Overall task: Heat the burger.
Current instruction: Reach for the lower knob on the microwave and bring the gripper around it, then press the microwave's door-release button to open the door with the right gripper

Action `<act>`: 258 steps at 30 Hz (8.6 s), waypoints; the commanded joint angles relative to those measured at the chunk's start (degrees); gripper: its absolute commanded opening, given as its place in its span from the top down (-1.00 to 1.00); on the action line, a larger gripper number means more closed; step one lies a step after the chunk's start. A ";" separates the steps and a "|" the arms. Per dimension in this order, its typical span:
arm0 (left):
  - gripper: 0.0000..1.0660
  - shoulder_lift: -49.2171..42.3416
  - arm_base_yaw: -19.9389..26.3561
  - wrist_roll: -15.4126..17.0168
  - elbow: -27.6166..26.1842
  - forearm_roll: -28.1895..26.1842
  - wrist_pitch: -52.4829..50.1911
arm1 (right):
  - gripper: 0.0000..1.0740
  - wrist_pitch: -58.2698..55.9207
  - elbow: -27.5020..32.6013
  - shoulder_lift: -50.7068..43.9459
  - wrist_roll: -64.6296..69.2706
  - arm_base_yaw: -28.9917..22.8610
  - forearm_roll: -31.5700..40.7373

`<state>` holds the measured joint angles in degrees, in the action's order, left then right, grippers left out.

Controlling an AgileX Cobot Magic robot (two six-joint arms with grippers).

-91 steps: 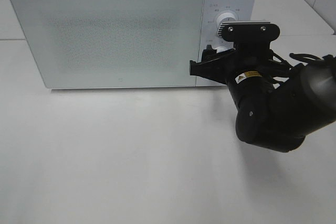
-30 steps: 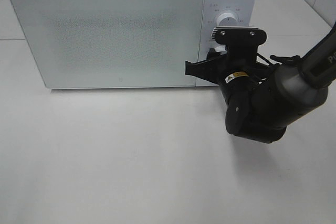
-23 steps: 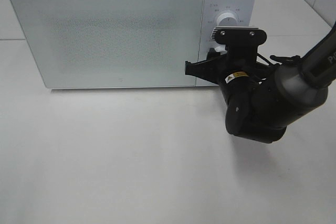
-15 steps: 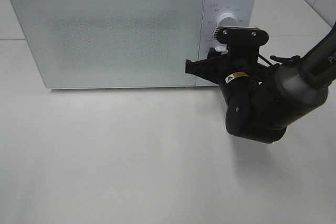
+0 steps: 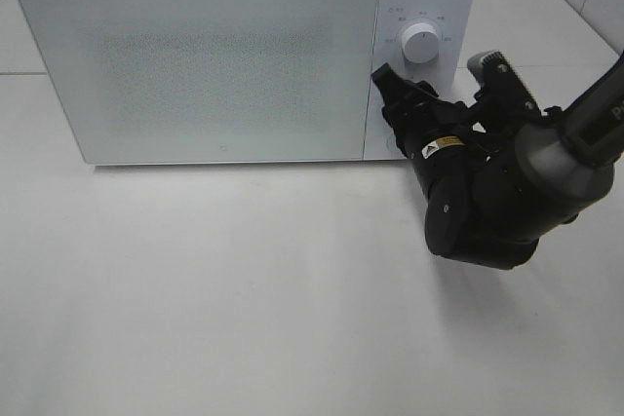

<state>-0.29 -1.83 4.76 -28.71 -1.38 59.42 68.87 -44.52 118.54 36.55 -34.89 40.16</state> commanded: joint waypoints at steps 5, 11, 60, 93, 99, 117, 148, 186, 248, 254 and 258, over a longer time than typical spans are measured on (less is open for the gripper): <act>-0.83 -1.32 0.23 0.23 0.06 -0.17 -0.29 | 1.00 0.97 -1.32 -0.23 32.72 -0.11 -7.22; -0.83 -1.32 0.23 0.23 0.06 -0.17 -0.29 | 1.00 0.97 -1.32 -0.23 51.45 -0.11 -7.68; -0.83 -1.32 0.23 0.23 0.06 -0.17 -0.29 | -0.42 5.44 3.15 -3.15 37.76 -0.29 -3.27; -0.83 -1.32 0.23 0.23 0.06 -0.17 -0.29 | -0.40 -34.61 15.13 -26.36 -8.08 -0.06 -11.92; -0.83 -1.32 0.23 0.23 0.06 -0.23 -0.29 | -0.40 -48.19 13.75 -28.48 -24.92 3.15 -12.15; -0.83 -1.32 0.23 0.23 0.06 -0.17 -0.29 | -0.40 -84.97 2.46 -30.77 -41.42 7.28 -22.92; -0.83 -1.32 0.23 0.23 0.06 -0.17 -0.29 | -0.40 -119.23 7.33 -72.65 -30.42 7.28 -40.57; -0.83 -1.26 0.23 0.23 0.06 -0.23 -0.29 | -0.41 -128.23 15.07 -120.38 -32.60 25.90 -40.57; -0.83 -1.26 0.23 0.23 0.06 -0.23 -0.29 | -0.41 -54.83 17.07 -50.08 -34.55 25.84 -40.16; -0.83 -1.26 0.23 0.23 0.06 -0.23 -0.29 | -0.41 -40.62 19.94 -42.74 -34.72 25.73 -39.48; -0.83 -1.26 0.23 0.23 0.06 -0.23 -0.29 | -0.41 -31.86 21.26 -37.76 -37.36 24.81 -35.70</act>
<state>-0.29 -1.83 4.76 -28.71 -1.38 59.42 30.25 -24.12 78.15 1.26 -9.28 2.01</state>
